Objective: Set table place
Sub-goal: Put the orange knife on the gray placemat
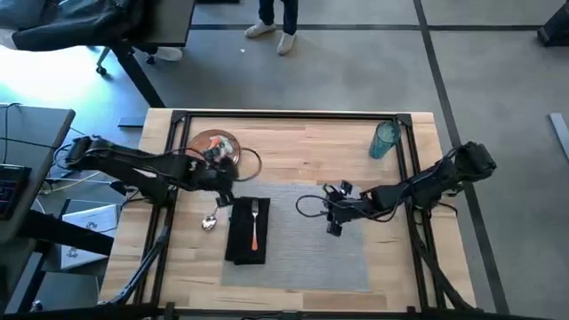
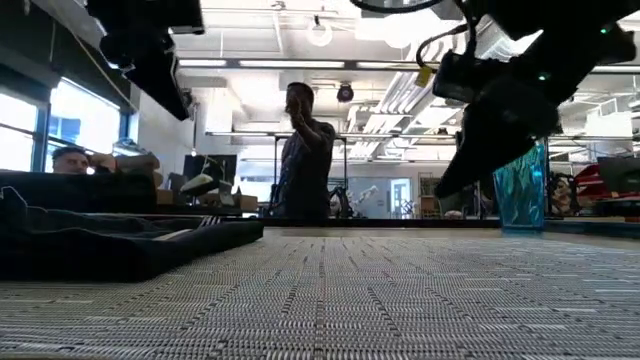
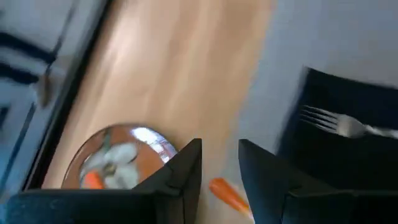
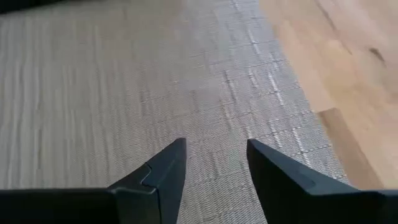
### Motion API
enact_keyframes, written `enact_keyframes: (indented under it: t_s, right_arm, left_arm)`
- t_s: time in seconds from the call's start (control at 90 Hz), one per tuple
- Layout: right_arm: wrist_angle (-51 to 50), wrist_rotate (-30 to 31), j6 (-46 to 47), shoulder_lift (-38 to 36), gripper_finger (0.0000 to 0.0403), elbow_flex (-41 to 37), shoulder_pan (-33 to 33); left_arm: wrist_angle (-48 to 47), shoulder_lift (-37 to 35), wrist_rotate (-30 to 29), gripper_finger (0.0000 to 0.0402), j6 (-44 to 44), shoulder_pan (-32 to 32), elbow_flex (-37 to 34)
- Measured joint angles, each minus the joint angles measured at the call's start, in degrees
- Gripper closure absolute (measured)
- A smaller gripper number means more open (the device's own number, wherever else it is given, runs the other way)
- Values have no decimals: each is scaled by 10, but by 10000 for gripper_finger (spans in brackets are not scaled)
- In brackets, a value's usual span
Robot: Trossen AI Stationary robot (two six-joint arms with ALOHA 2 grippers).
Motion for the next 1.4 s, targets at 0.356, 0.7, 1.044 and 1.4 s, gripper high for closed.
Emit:
enact_keyframes:
  t_s: [0.356,0.7,1.044,1.4]
  right_arm:
    - [14,-19,0,0,163,0,-40]
    - [31,-19,-25,0,164,0,-60]
    - [36,-19,-36,0,164,0,-61]
    - [35,-24,-50,0,164,0,-60]
  left_arm:
    - [-8,-25,3,221,-133,154,-28]
    - [-20,51,91,210,-56,386,-28]
    - [-16,174,150,211,13,510,-28]
    - [13,237,210,211,70,540,-31]
